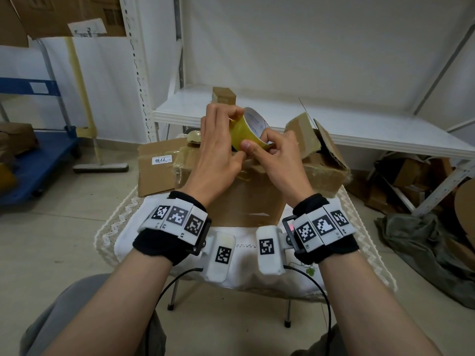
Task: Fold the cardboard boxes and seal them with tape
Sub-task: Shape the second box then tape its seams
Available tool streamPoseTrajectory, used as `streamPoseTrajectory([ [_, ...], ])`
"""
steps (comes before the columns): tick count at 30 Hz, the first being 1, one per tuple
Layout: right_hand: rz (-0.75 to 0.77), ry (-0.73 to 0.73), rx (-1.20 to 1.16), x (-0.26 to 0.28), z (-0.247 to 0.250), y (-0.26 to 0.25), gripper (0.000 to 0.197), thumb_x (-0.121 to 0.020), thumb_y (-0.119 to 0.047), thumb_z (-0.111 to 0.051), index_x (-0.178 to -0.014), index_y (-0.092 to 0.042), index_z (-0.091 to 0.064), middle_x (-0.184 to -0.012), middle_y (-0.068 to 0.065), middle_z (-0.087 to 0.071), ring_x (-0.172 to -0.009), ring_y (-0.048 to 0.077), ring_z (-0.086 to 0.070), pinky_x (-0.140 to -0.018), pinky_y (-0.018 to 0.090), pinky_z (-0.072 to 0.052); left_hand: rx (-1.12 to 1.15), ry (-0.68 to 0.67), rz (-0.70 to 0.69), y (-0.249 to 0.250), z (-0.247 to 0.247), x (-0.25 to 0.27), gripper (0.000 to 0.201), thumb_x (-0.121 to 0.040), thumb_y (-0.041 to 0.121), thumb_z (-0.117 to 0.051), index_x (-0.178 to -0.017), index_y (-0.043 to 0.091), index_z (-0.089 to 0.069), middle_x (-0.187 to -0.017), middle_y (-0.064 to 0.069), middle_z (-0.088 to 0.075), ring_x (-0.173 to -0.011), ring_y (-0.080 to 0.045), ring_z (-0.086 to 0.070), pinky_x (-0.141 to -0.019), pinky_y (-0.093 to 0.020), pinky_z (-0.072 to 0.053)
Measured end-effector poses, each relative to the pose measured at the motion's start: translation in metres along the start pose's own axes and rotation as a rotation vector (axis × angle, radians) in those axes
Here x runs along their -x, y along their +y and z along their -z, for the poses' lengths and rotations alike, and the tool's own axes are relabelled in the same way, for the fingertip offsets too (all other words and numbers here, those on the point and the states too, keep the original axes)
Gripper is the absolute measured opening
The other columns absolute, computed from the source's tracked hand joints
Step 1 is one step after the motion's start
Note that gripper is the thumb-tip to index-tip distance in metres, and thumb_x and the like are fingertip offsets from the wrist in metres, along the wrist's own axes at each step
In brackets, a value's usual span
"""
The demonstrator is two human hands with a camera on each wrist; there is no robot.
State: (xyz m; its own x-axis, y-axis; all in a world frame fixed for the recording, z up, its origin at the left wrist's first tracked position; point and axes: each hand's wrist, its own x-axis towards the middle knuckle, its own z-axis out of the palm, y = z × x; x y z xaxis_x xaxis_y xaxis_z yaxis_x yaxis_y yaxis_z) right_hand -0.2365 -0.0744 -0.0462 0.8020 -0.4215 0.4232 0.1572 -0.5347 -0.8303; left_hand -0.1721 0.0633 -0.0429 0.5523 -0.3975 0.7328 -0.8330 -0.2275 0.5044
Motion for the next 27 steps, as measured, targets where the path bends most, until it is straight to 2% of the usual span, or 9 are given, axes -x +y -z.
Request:
streamPoseTrajectory([
  [3,-0.010,-0.002,-0.034,-0.001,0.000,0.001,0.064,-0.052,-0.093,-0.064,-0.070,-0.032,-0.055,-0.108,0.003,-0.044,-0.104,0.034,-0.064,-0.087,0.048,-0.058,0.014,0.030,-0.009,0.001,-0.003,0.002,0.059,-0.078,0.003,-0.071,-0.129,0.012,-0.043,-0.127,0.000,-0.037,-0.119,-0.015,-0.042,-0.101,-0.032,-0.047],
  [6,-0.010,-0.007,-0.031,-0.001,0.001,0.000,0.061,-0.054,-0.090,-0.066,-0.070,-0.032,-0.055,-0.108,0.003,-0.043,-0.104,0.033,-0.063,-0.086,0.048,-0.058,0.015,0.029,-0.013,0.001,-0.003,0.000,0.058,-0.077,0.003,-0.071,-0.127,0.012,-0.044,-0.124,0.004,-0.035,-0.117,-0.017,-0.043,-0.099,-0.032,-0.047],
  [9,-0.007,-0.014,-0.004,0.001,0.001,-0.002,0.054,-0.063,-0.078,-0.069,-0.074,-0.026,-0.056,-0.107,0.003,-0.043,-0.103,0.030,-0.061,-0.085,0.048,-0.059,0.024,0.012,0.003,0.000,-0.002,-0.001,0.058,-0.076,0.002,-0.071,-0.126,0.013,-0.043,-0.123,0.005,-0.033,-0.118,-0.017,-0.042,-0.099,-0.033,-0.048],
  [13,0.003,-0.007,0.014,0.002,0.002,-0.002,0.049,-0.077,-0.061,-0.074,-0.080,-0.015,-0.058,-0.108,0.006,-0.044,-0.101,0.030,-0.060,-0.086,0.048,-0.058,0.001,-0.009,0.011,0.000,-0.002,-0.001,0.059,-0.077,0.001,-0.070,-0.126,0.013,-0.041,-0.127,-0.001,-0.036,-0.118,-0.016,-0.040,-0.098,-0.034,-0.047],
  [15,0.004,-0.008,0.024,0.003,0.002,-0.002,0.046,-0.081,-0.056,-0.075,-0.082,-0.012,-0.059,-0.109,0.008,-0.044,-0.101,0.030,-0.059,-0.087,0.049,-0.057,-0.012,-0.025,0.009,-0.001,-0.001,-0.001,0.059,-0.077,0.002,-0.070,-0.127,0.014,-0.041,-0.126,0.002,-0.034,-0.118,-0.017,-0.040,-0.097,-0.036,-0.048],
  [17,0.002,-0.015,0.028,0.003,0.002,-0.003,0.047,-0.082,-0.056,-0.074,-0.084,-0.012,-0.060,-0.110,0.009,-0.045,-0.102,0.029,-0.059,-0.087,0.048,-0.057,-0.025,-0.038,0.005,-0.003,0.000,-0.002,0.058,-0.078,0.004,-0.071,-0.127,0.015,-0.040,-0.124,0.008,-0.030,-0.117,-0.017,-0.040,-0.095,-0.036,-0.048],
  [20,-0.006,-0.014,0.047,0.005,0.001,-0.006,0.044,-0.085,-0.052,-0.074,-0.087,-0.010,-0.061,-0.111,0.009,-0.045,-0.103,0.027,-0.058,-0.090,0.046,-0.056,-0.030,-0.055,-0.004,-0.006,0.002,-0.003,0.056,-0.081,0.008,-0.072,-0.127,0.015,-0.040,-0.124,0.006,-0.032,-0.115,-0.018,-0.040,-0.093,-0.032,-0.047],
  [24,0.001,-0.013,0.059,0.006,0.002,-0.006,0.046,-0.084,-0.054,-0.074,-0.087,-0.010,-0.061,-0.109,0.009,-0.045,-0.103,0.027,-0.057,-0.090,0.047,-0.056,-0.028,-0.070,-0.024,-0.008,0.004,-0.005,0.053,-0.083,0.014,-0.074,-0.125,0.015,-0.041,-0.122,0.009,-0.031,-0.112,-0.019,-0.041,-0.090,-0.027,-0.045],
  [27,0.001,-0.017,0.063,0.006,0.002,-0.006,0.047,-0.083,-0.056,-0.073,-0.085,-0.010,-0.062,-0.109,0.008,-0.045,-0.103,0.027,-0.057,-0.090,0.048,-0.056,-0.025,-0.103,-0.030,-0.009,0.008,-0.008,0.051,-0.084,0.020,-0.075,-0.122,0.016,-0.041,-0.121,0.008,-0.032,-0.110,-0.020,-0.041,-0.089,-0.031,-0.047],
])
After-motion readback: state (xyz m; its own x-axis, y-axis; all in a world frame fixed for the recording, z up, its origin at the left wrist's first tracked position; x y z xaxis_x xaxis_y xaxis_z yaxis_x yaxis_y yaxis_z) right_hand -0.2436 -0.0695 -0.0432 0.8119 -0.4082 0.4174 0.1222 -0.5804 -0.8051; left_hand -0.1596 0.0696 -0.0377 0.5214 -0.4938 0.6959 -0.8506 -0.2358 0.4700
